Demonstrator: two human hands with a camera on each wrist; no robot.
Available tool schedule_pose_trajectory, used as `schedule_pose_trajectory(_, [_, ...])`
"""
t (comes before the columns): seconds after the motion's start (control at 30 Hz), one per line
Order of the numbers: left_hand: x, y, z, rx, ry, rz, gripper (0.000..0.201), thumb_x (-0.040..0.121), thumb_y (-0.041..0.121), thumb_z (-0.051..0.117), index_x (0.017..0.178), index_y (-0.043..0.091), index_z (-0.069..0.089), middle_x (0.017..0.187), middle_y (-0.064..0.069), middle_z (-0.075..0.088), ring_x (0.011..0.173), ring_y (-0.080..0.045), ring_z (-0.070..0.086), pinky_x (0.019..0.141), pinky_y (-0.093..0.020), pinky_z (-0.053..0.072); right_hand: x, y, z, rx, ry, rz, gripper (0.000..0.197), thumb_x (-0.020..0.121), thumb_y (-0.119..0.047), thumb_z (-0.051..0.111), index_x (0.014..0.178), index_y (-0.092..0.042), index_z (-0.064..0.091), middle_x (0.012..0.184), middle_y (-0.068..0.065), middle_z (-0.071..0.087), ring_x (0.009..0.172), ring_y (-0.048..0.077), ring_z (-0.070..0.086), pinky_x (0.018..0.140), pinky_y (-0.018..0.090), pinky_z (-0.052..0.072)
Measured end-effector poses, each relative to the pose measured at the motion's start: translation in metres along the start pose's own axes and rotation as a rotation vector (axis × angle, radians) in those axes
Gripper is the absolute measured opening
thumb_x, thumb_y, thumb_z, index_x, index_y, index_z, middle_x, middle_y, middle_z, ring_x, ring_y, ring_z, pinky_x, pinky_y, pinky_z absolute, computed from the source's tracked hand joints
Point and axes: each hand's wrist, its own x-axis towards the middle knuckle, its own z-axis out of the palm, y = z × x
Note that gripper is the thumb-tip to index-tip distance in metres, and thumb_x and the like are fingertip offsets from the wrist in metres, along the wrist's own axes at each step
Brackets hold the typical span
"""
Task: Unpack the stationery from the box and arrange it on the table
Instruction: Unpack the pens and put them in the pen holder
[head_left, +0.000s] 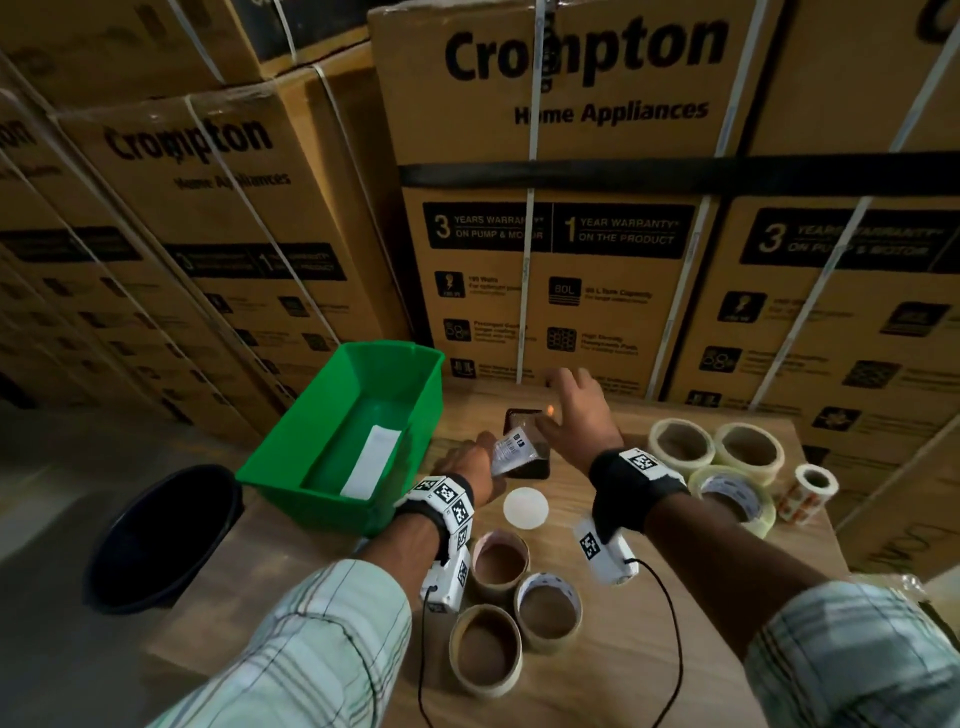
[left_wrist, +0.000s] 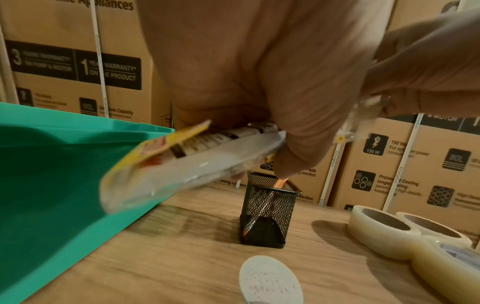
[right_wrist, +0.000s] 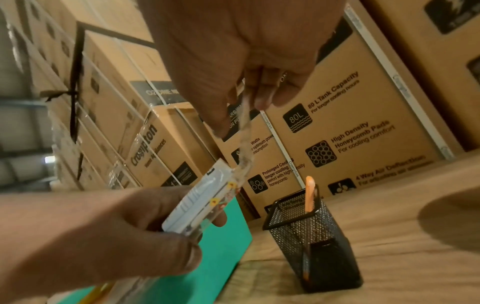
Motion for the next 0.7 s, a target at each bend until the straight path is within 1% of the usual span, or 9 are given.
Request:
schedule_pose_trajectory(0.1, [0.008,-0.003,0.003,0.022,-0.045,-0.004,0.049,0.080,0.032,0.066,0.121,0.017,0.043,0.119,-0.013,0.059,0.109,-0.035,0.058,0.091,-0.043,0.049,-0.002,-0.007,-0.002,-0.103,0.063,-0.139,0.034,0.079,-0.018,0.067,0.111,-0.014,0.054,0.100,0.007,0.055,0.090,0.024,0.052,0.074,0.036,0.048])
schedule_pose_trajectory(0.17, [0.013,-0.002,0.006,0.024,-0.094,-0.010,0.051,0.080,0.033,0.064,0.122,0.018,0.041,0.123,-0.012,0.057,0.113,-0.035,0.057,0.094,-0.043,0.048,-0.005,-0.017,-0.004,-0.100,0.004,-0.211,0.013,0.082,-0.013,0.060,0.095,-0.013,0.058,0.089,0.006,0.058,0.078,0.024,0.055,0.064,0.036,0.049])
schedule_pose_trajectory(0.2, [0.015,0.000,0.006,0.026,-0.111,-0.002,0.052,0.080,0.033,0.064,0.124,0.018,0.041,0.124,-0.013,0.057,0.114,-0.034,0.057,0.094,-0.042,0.048,-0.007,-0.020,-0.002,-0.110,-0.039,-0.223,0.008,0.084,-0.011,0.056,0.092,-0.012,0.059,0.086,0.007,0.060,0.074,0.027,0.057,0.059,0.034,0.047])
schedule_pose_trajectory(0.27, [0.017,-0.001,0.008,0.037,-0.111,0.023,0.052,0.080,0.033,0.064,0.125,0.018,0.042,0.124,-0.012,0.057,0.114,-0.034,0.057,0.092,-0.040,0.049,-0.012,-0.022,0.005,-0.140,-0.103,-0.152,0.012,0.087,-0.008,0.051,0.094,-0.009,0.061,0.088,0.012,0.062,0.073,0.033,0.060,0.058,0.031,0.043])
schedule_pose_trajectory(0.3, [0.018,-0.002,0.008,0.039,-0.100,0.037,0.051,0.080,0.033,0.065,0.124,0.018,0.042,0.122,-0.012,0.058,0.112,-0.034,0.058,0.090,-0.040,0.049,-0.015,-0.021,0.009,-0.159,-0.122,-0.081,0.016,0.087,-0.006,0.050,0.098,-0.008,0.061,0.092,0.015,0.062,0.075,0.034,0.061,0.060,0.033,0.045])
schedule_pose_trajectory(0.37, [0.017,-0.005,0.010,0.054,-0.085,0.078,0.050,0.079,0.032,0.066,0.122,0.017,0.044,0.119,-0.012,0.060,0.108,-0.035,0.059,0.089,-0.041,0.051,-0.021,-0.017,0.014,-0.180,-0.147,0.049,0.024,0.087,-0.006,0.049,0.108,-0.008,0.059,0.098,0.017,0.060,0.082,0.036,0.062,0.068,0.038,0.051])
schedule_pose_trajectory(0.43, [0.016,-0.006,0.010,0.100,-0.088,0.121,0.049,0.079,0.029,0.068,0.121,0.016,0.045,0.118,-0.012,0.061,0.109,-0.034,0.059,0.091,-0.041,0.050,-0.027,-0.013,0.019,-0.173,-0.186,0.136,0.028,0.088,-0.009,0.049,0.115,-0.008,0.057,0.102,0.018,0.061,0.089,0.037,0.062,0.075,0.039,0.052])
schedule_pose_trajectory(0.6, [0.014,0.002,0.006,0.324,-0.068,0.200,0.046,0.080,0.023,0.066,0.121,0.018,0.045,0.124,-0.010,0.058,0.119,-0.033,0.053,0.099,-0.044,0.038,-0.044,-0.006,0.036,-0.069,-0.270,0.308,0.026,0.087,-0.011,0.054,0.113,-0.011,0.058,0.106,0.012,0.067,0.095,0.029,0.064,0.082,0.038,0.054])
schedule_pose_trajectory(0.7, [0.011,0.007,0.002,0.445,-0.023,0.272,0.045,0.082,0.017,0.062,0.124,0.019,0.045,0.126,-0.010,0.058,0.120,-0.032,0.051,0.099,-0.043,0.037,-0.051,-0.004,0.045,0.014,-0.283,0.374,0.030,0.085,-0.011,0.057,0.115,-0.011,0.057,0.107,0.012,0.067,0.097,0.030,0.063,0.078,0.032,0.050])
